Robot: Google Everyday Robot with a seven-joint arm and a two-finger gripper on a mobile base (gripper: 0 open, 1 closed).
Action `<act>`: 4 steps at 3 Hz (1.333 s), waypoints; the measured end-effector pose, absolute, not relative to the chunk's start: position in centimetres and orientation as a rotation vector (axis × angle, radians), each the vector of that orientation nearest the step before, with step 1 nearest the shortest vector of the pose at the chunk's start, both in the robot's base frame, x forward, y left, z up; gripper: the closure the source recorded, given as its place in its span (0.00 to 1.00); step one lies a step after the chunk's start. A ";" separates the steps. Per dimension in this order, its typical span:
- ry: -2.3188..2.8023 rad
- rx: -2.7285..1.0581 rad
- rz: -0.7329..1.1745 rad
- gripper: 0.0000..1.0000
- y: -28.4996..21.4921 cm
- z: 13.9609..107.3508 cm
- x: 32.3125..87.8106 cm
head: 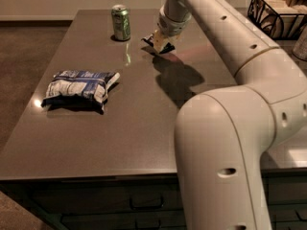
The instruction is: Move rxbar chocolate near green can
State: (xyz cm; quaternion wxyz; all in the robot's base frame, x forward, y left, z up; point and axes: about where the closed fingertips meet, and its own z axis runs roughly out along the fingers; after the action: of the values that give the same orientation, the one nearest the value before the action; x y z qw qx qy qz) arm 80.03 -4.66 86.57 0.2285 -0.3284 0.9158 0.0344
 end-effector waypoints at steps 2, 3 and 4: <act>2.514 -0.918 0.125 0.82 -1.4 85.4 82.5; 2.511 -0.903 0.120 0.58 -0.7 85.6 83.2; 2.511 -0.905 0.121 0.36 -0.6 85.3 83.3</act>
Offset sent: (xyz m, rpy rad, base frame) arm 0.0532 0.0411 0.0041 0.0244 0.0006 0.0053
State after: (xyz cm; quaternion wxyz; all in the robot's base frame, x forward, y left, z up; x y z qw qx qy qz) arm 83.29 -0.59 85.34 0.2326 -0.3294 0.9140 0.0440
